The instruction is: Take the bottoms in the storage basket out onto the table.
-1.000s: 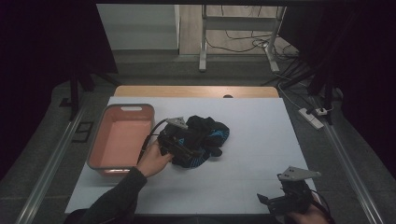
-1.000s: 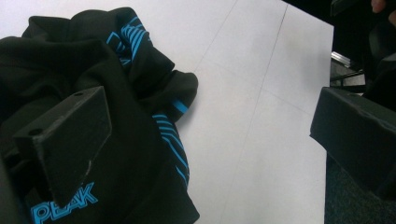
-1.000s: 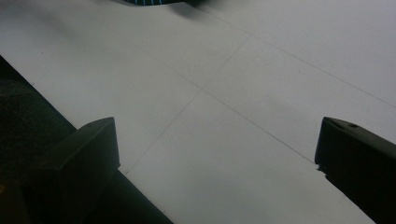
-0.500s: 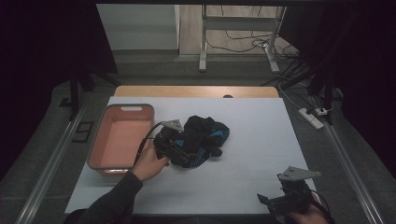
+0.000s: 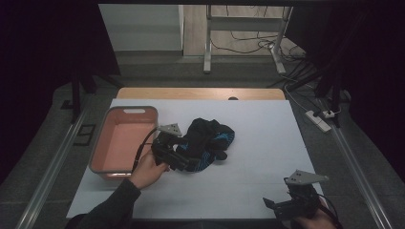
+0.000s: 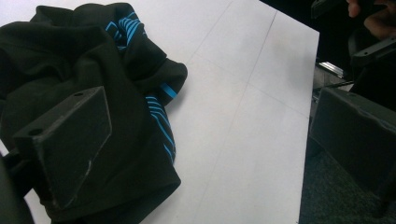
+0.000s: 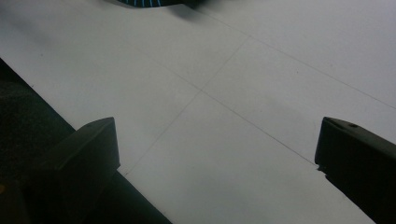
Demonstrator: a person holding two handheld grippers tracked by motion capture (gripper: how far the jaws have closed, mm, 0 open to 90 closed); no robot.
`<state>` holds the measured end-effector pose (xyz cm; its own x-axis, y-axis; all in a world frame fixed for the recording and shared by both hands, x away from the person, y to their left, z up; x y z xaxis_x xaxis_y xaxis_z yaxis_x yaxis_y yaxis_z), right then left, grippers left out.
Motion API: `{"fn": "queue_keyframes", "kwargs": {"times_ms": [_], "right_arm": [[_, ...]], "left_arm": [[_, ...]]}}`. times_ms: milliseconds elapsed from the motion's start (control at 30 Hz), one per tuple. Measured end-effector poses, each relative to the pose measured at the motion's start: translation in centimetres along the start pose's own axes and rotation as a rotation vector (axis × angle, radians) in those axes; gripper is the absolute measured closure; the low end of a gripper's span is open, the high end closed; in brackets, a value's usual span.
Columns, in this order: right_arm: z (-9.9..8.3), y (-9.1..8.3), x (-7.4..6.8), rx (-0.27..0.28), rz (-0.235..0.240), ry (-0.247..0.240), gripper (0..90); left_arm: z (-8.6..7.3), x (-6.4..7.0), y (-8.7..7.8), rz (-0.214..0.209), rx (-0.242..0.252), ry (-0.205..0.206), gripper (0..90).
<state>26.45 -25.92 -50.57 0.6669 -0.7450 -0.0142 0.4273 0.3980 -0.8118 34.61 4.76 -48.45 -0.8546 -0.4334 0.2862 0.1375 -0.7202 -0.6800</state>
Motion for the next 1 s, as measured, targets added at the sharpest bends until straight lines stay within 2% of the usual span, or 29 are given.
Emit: {"fn": "queue_keyframes", "kwargs": {"times_ms": [133, 667, 1000], "right_arm": [[0.1, -0.1, 0.0, 0.008, -0.002, 0.008, 0.0], [0.2, -0.3, -0.1, 0.033, -0.015, -0.01, 0.0], [0.2, -0.3, -0.1, 0.033, -0.012, -0.01, 0.0]], "left_arm": [[-0.3, 0.1, -0.2, 0.001, 0.001, -0.003, 0.0], [-1.6, 0.5, -1.1, 0.029, -0.005, 0.002, 0.0], [-2.6, 0.4, -1.7, 0.033, 0.002, -0.024, 0.0]]}}
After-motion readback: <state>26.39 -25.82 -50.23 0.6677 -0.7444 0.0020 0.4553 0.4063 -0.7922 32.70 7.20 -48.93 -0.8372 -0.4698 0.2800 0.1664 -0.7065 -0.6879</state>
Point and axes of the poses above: each handheld gripper's, and its own axes: y roughly forward along the jaws, z roughly out of its top, x roughly to its right, the point moved 8 cm from there along y, roughly forward along the jaws, and after that the axes turned 7 degrees about -x, right-handed, at the moved point
